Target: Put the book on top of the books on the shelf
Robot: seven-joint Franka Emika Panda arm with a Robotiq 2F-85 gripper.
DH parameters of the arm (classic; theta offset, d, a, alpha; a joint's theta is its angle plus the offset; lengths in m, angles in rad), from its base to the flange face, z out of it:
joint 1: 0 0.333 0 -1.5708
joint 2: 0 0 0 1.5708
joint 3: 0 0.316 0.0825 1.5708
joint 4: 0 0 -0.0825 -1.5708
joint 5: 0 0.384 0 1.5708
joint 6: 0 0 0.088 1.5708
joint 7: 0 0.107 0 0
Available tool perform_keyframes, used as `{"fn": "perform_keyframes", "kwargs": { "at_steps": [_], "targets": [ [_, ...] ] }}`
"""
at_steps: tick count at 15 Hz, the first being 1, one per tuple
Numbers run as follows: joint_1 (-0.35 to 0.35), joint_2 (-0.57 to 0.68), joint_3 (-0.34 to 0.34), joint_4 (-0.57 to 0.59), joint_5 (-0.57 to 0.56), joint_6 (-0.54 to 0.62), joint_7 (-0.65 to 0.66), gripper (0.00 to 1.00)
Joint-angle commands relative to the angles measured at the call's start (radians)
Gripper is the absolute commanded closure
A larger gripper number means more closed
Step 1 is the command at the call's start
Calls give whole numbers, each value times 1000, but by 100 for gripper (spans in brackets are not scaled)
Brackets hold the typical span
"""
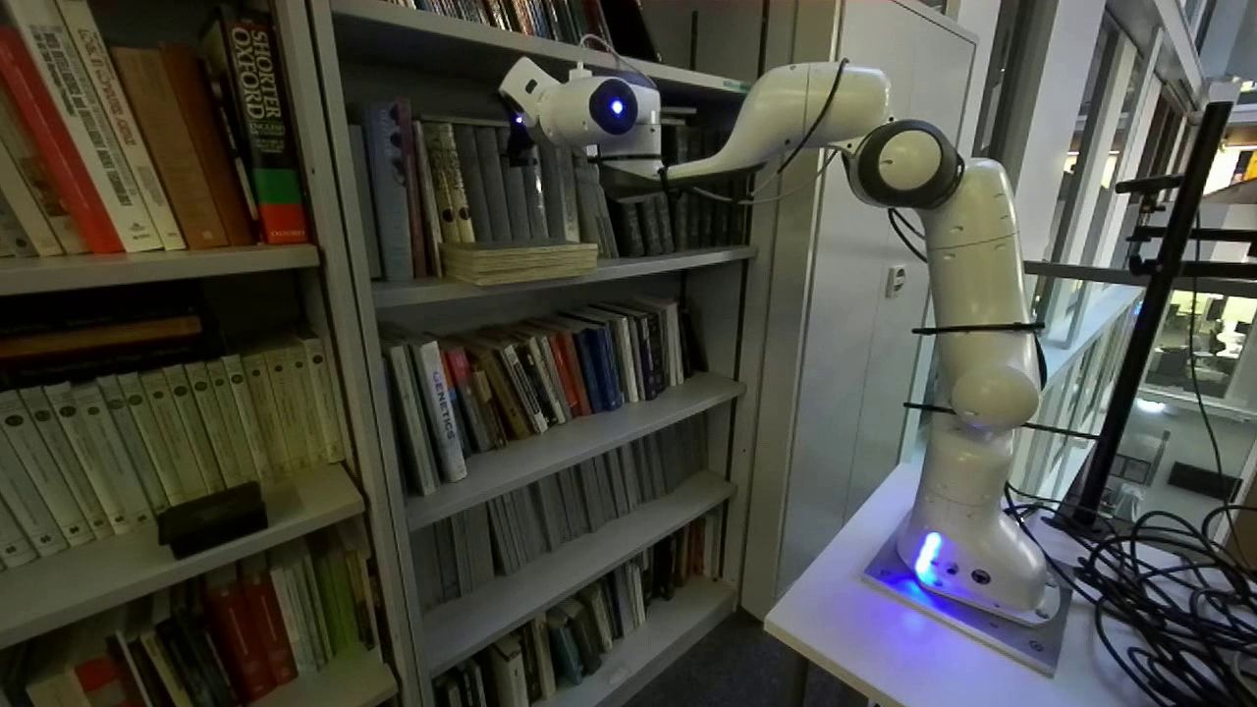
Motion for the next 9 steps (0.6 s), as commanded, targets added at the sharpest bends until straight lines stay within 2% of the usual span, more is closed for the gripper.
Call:
{"fn": "perform_keyframes", "kwargs": {
  "at_steps": [1,7,9],
  "targets": [
    [0,-80,4,-107,11,-13,31,41],
    [2,-145,13,-188,14,-10,62,88],
    [-2,-180,24,-239,73,8,53,99]
  ]
}}
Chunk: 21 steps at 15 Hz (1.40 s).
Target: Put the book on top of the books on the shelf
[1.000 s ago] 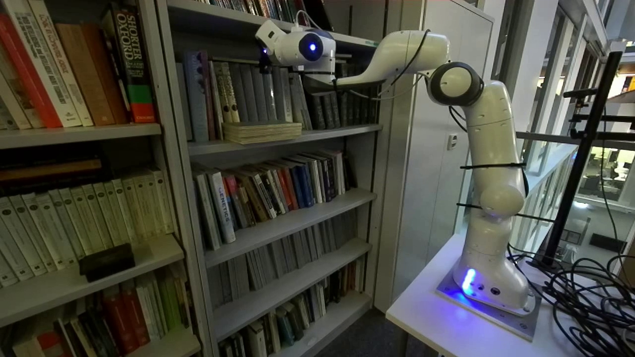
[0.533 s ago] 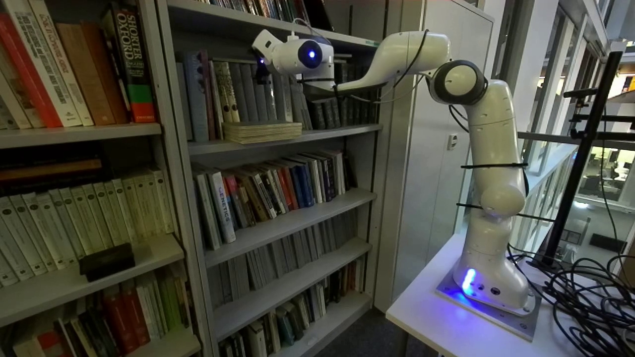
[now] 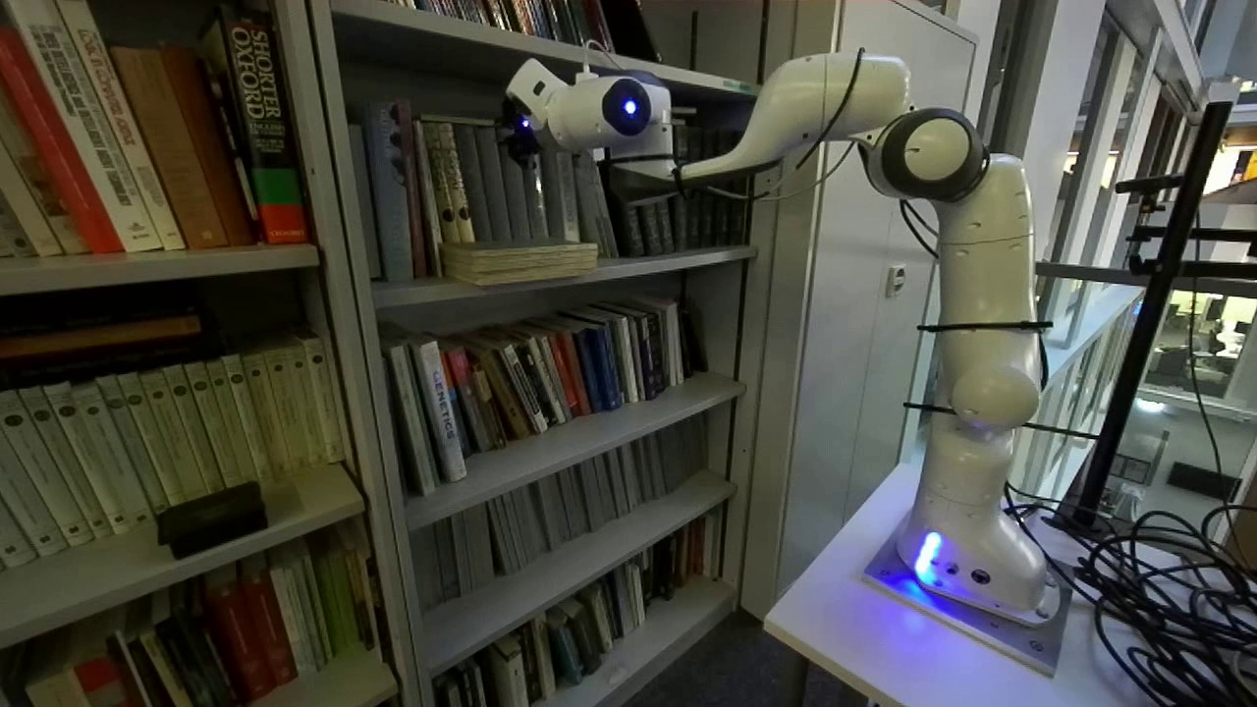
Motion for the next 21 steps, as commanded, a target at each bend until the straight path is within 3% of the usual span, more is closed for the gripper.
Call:
{"fn": "perform_keyframes", "kwargs": {
  "at_steps": [1,5,7,9,14,16,21],
  "targets": [
    [-16,-117,19,-155,167,42,-28,100],
    [-6,-227,44,-305,497,21,-132,100],
    [6,-288,54,-345,594,-54,-176,100],
    [27,-347,74,-353,682,-204,-254,100],
    [90,-445,113,-286,1028,-562,-504,100],
    [105,-466,129,-252,1128,-729,-558,100],
    [138,-499,125,-247,1364,-1015,-618,100]
  ]
}}
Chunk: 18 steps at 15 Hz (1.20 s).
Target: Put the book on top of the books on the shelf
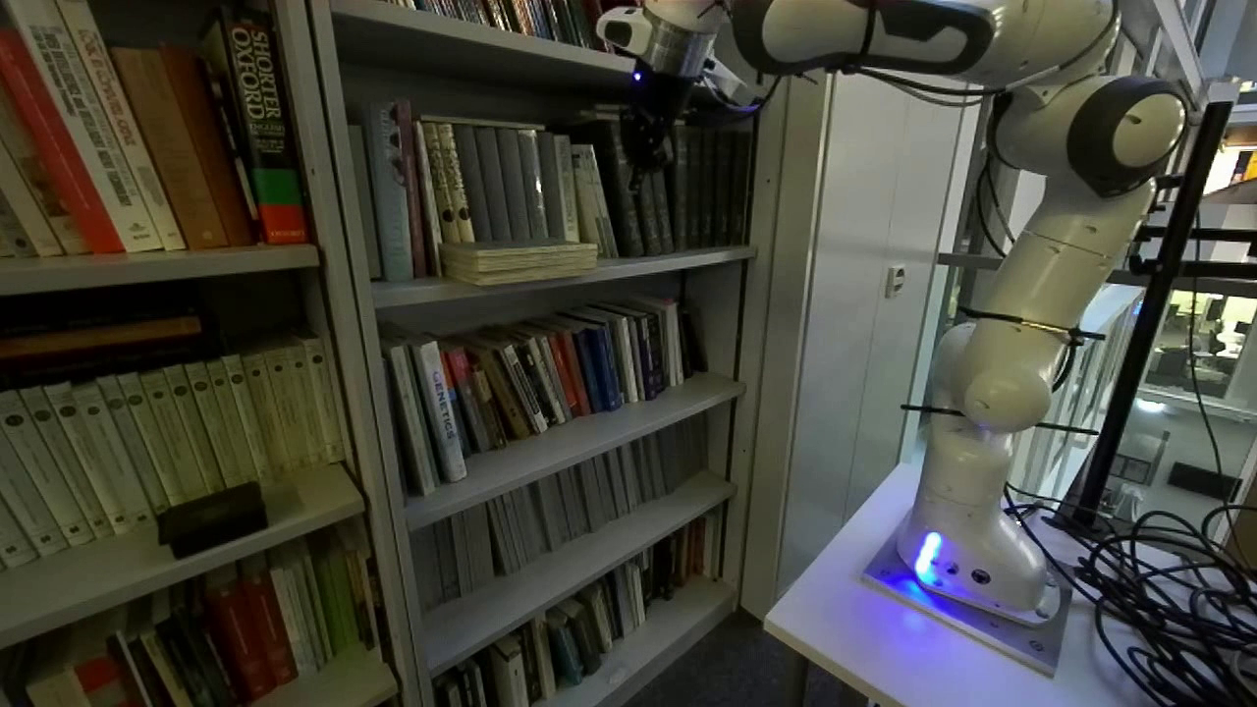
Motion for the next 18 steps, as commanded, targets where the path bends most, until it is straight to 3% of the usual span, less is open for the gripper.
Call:
{"fn": "perform_keyframes", "kwargs": {
  "at_steps": [1,3,6,8,9,10,13,15,16,17,18],
  "targets": [
    [15,-6,-17,21,143,-178,-56,100],
    [24,7,-27,33,243,-232,-78,100],
    [30,22,-40,30,400,-181,-112,100],
    [22,36,-34,22,440,-133,-119,98],
    [16,46,-22,25,412,-119,-118,73],
    [13,25,-15,10,402,-150,-86,98],
    [13,43,-14,10,403,-128,-87,78],
    [13,45,-14,10,403,-128,-87,73],
    [15,43,-16,12,407,-152,-96,48],
    [16,37,-12,8,397,-164,-99,47],
    [17,35,-17,8,415,-194,-102,40]
  ]
}}
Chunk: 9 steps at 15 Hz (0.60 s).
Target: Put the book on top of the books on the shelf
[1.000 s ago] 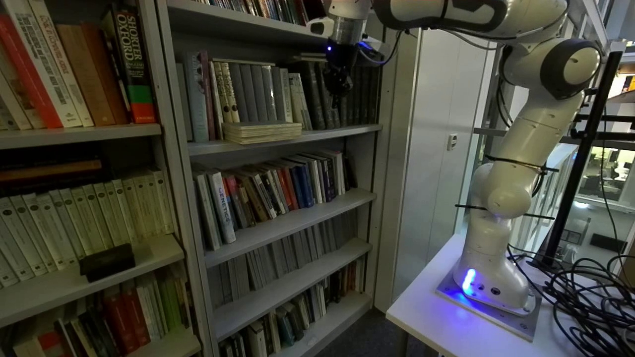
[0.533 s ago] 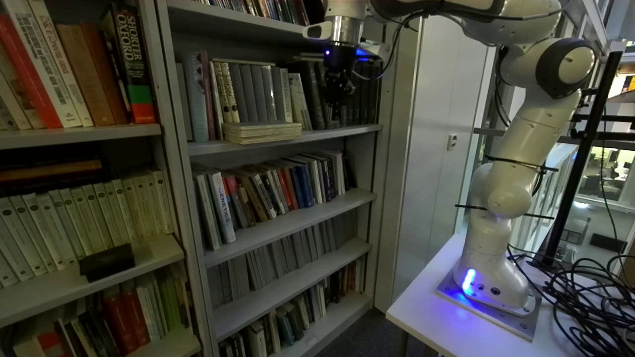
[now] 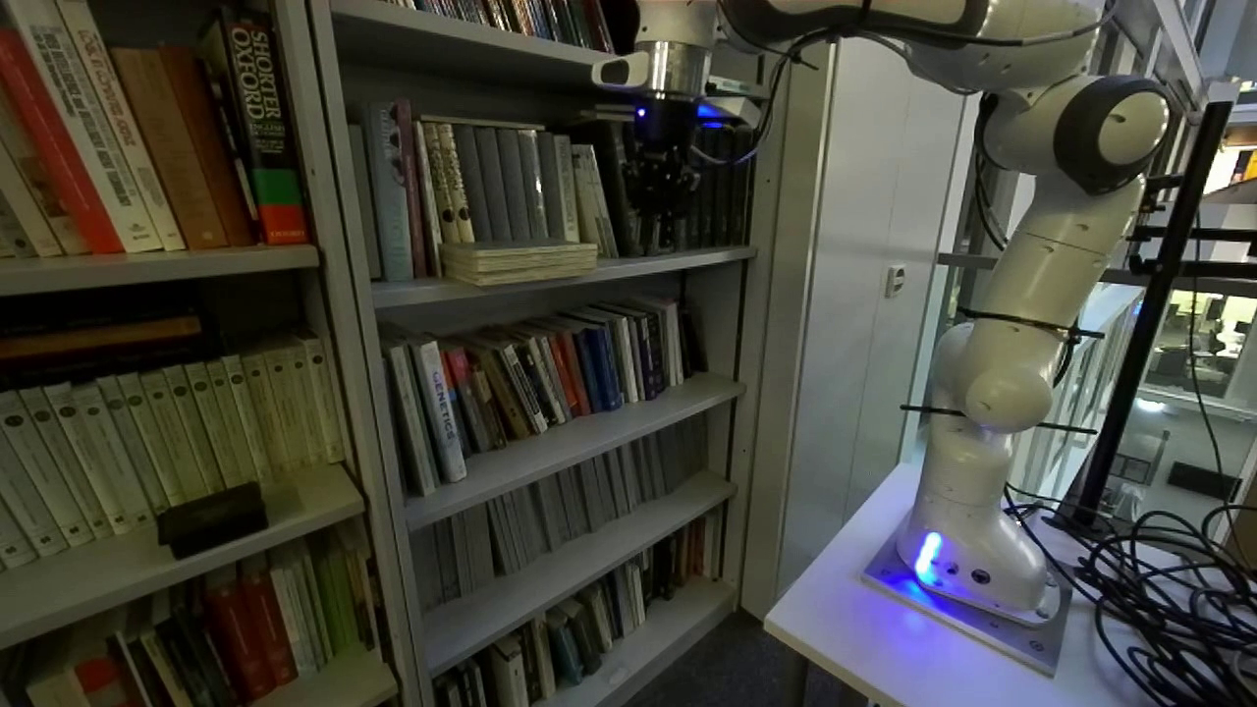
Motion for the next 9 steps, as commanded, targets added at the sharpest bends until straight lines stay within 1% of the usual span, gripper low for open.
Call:
{"fn": "perform_keyframes", "kwargs": {
  "at_steps": [1,2,5,6,9],
  "targets": [
    [4,-6,-8,7,23,-64,-18,33],
    [6,-3,-6,14,21,-70,-22,24],
    [13,-2,4,11,11,-51,-29,3],
    [13,-3,5,8,11,-51,-28,0],
    [15,-5,6,9,9,-40,-29,0]
  ]
}}
